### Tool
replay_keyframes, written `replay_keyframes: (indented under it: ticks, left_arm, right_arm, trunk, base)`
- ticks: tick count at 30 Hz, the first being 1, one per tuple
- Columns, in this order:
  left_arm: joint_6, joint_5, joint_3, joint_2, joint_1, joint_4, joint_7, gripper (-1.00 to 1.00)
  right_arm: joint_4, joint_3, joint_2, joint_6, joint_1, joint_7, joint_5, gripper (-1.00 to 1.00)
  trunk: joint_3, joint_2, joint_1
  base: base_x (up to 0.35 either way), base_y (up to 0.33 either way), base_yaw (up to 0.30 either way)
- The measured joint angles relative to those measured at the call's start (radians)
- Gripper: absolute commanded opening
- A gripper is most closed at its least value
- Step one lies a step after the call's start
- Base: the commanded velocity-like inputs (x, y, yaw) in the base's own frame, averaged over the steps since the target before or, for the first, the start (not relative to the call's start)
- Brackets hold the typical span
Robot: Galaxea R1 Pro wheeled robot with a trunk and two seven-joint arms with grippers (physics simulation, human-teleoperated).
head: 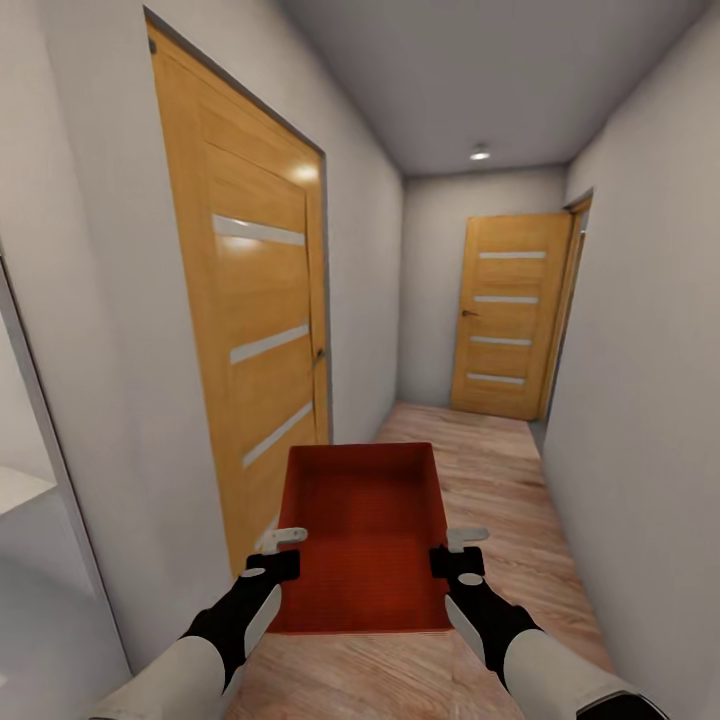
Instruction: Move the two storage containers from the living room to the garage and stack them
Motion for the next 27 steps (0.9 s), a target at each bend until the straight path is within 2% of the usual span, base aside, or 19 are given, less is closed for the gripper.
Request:
replay_keyframes:
  ticks: [27]
  left_arm:
    - [0.000, -0.001, 0.000, 0.000, 0.000, -0.001, 0.000, -1.00]
  right_arm:
    - [0.000, 0.001, 0.000, -0.001, 0.000, 0.000, -0.001, -1.00]
  trunk:
    - [0.000, 0.000, 0.000]
  base:
    - [0.322, 0.000, 0.000]
